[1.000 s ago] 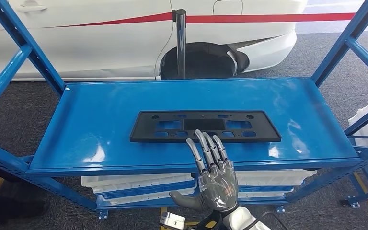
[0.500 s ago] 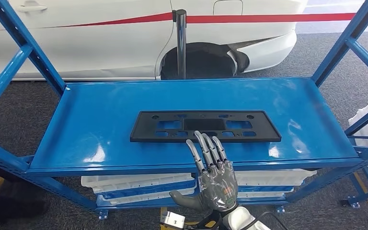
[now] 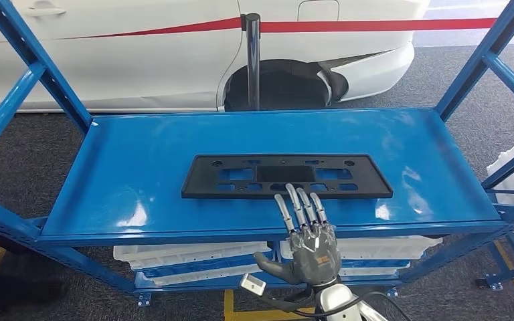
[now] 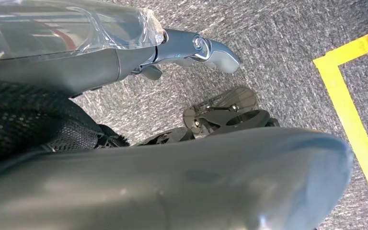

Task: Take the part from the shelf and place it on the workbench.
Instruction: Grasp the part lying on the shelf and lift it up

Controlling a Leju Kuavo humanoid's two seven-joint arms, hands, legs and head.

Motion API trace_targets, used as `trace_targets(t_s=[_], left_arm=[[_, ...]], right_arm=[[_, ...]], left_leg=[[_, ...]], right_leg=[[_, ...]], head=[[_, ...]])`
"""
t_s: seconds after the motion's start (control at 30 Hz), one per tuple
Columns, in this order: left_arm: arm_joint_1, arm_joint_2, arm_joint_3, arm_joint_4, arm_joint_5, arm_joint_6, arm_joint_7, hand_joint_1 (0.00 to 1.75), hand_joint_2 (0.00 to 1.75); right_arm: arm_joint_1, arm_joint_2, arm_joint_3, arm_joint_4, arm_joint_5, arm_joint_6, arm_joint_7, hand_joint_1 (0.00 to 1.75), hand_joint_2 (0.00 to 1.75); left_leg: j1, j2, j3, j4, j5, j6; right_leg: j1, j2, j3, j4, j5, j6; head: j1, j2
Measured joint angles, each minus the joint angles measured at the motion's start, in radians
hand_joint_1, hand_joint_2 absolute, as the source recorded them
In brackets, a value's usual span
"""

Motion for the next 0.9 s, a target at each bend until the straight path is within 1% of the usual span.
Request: trace_targets(t_s=[0.03, 0.1, 0.17, 0.3, 0.37, 0.47, 0.53, 0.6, 0.67, 0.73, 0.9], left_arm=[[0.0, 0.0, -0.001, 0.0, 0.001, 0.0, 0.003, 0.0, 0.0], [-0.001, 0.0, -0.002, 0.0, 0.002, 0.0, 0.009, 0.0, 0.0], [-0.002, 0.0, -0.004, 0.0, 0.003, 0.0, 0.012, 0.0, 0.0], [-0.002, 0.0, -0.006, 0.0, 0.01, -0.001, 0.013, 0.0, 0.0], [-0.002, 0.0, -0.008, 0.0, 0.012, -0.001, 0.013, 0.0, 0.0], [-0.002, 0.002, -0.01, 0.0, 0.012, -0.002, 0.013, 0.0, 0.0], [-0.002, 0.003, -0.012, 0.0, 0.012, -0.005, 0.013, 0.0, 0.0], [-0.002, 0.004, -0.013, 0.001, 0.011, -0.008, 0.013, 0.0, 0.0], [-0.003, 0.004, -0.015, 0.001, 0.011, -0.009, 0.011, 0.0, 0.0], [-0.004, 0.005, -0.016, 0.001, 0.007, -0.009, 0.008, 0.0, 0.0], [-0.006, 0.005, -0.02, 0.001, -0.001, -0.01, 0.005, 0.0, 0.0]], right_arm=[[0.0, 0.0, -0.01, 0.01, -0.006, -0.012, 0.013, 0.0, 0.0], [0.001, -0.001, -0.031, 0.028, -0.021, -0.026, 0.031, 0.0, 0.87], [0.004, -0.003, -0.049, 0.037, -0.051, -0.02, 0.041, 0.0, 1.75], [0.013, -0.028, -0.084, 0.04, -0.136, 0.019, 0.06, 0.0, 1.75], [0.024, -0.051, -0.107, 0.038, -0.177, 0.024, 0.09, 0.0, 1.75], [0.055, -0.106, -0.168, 0.028, -0.275, 0.013, 0.148, 0.0, 1.75], [0.076, -0.149, -0.22, 0.024, -0.345, 0.004, 0.158, 0.0, 1.75], [0.093, -0.184, -0.265, 0.02, -0.386, -0.005, 0.155, 0.0, 1.75], [0.111, -0.208, -0.304, 0.015, -0.401, -0.012, 0.151, 0.0, 1.75], [0.121, -0.219, -0.334, 0.012, -0.405, -0.015, 0.148, 0.0, 1.75], [0.129, -0.23, -0.369, 0.012, -0.398, -0.033, 0.138, 0.0, 1.75]], left_leg=[[0.0, 0.0, 0.0, 0.0, 0.0, 0.0], [0.0, 0.0, 0.0, 0.0, 0.0, 0.0], [0.0, 0.0, 0.0, 0.0, 0.0, 0.0], [0.0, 0.0, 0.0, 0.0, 0.0, 0.0], [0.0, 0.0, 0.0, 0.0, 0.0, 0.0], [-0.001, -0.001, 0.0, 0.001, 0.0, 0.0], [-0.001, 0.0, 0.0, 0.001, 0.0, 0.0], [-0.002, 0.0, 0.0, 0.001, 0.0, 0.0], [-0.002, 0.001, 0.0, 0.001, 0.0, 0.0], [-0.001, 0.001, 0.001, 0.001, 0.0, 0.0], [0.0, 0.0, 0.002, 0.001, 0.0, 0.0]], right_leg=[[0.0, 0.0, 0.0, 0.0, 0.0, 0.0], [0.0, 0.0, 0.0, 0.0, 0.0, 0.0], [0.0, 0.0, 0.0, 0.0, 0.0, 0.0], [0.0, 0.0, 0.0, 0.0, 0.0, 0.0], [0.0, 0.0, 0.0, 0.0, 0.0, 0.0], [-0.001, -0.001, 0.0, -0.001, 0.0, 0.0], [-0.001, -0.001, 0.0, -0.001, 0.0, 0.0], [-0.002, 0.0, 0.0, -0.001, 0.0, 0.001], [-0.002, 0.0, 0.0, -0.001, 0.001, 0.001], [-0.001, 0.0, 0.0, -0.001, 0.001, 0.001], [0.0, 0.0, 0.002, -0.001, 0.0, 0.001]], head=[[0.0, 0.0], [0.0, 0.0], [0.0, 0.0], [0.0, 0.0], [0.0, 0.0], [0.0, 0.0], [0.0, 0.0], [0.0, 0.0], [0.0, 0.0], [0.0, 0.0], [0.0, 0.0]])
